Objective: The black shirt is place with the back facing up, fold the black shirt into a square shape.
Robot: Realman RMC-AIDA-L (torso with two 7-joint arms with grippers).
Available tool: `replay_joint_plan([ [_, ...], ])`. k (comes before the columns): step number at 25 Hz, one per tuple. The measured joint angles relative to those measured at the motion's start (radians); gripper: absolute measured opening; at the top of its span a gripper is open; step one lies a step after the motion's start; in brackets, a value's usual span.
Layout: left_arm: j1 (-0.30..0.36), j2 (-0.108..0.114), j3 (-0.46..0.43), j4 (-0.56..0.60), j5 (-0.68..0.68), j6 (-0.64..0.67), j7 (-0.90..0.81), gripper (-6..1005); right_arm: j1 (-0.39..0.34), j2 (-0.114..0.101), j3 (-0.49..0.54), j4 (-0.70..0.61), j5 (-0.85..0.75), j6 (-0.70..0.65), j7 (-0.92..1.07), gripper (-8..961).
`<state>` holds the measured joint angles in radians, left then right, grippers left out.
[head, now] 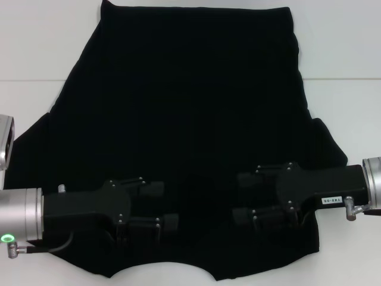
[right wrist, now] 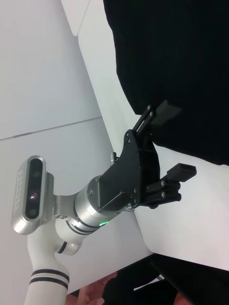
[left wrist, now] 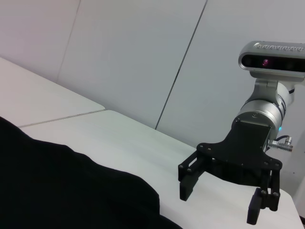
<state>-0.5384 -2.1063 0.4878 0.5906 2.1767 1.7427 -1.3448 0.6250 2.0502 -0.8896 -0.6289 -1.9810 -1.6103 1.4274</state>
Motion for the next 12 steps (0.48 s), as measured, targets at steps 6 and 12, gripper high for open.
replay_joint_plan([
  [6,0.005,-0.001,0.000,0.000,0.000,0.000,0.000,887,-0.004,0.003,0.004,0.000,0.002,0.005,-0.006,879],
  [12,0.008,-0.001,0.000,0.000,0.000,0.001,0.000,887,-0.006,0.005,0.006,0.000,-0.001,0.005,-0.008,932],
])
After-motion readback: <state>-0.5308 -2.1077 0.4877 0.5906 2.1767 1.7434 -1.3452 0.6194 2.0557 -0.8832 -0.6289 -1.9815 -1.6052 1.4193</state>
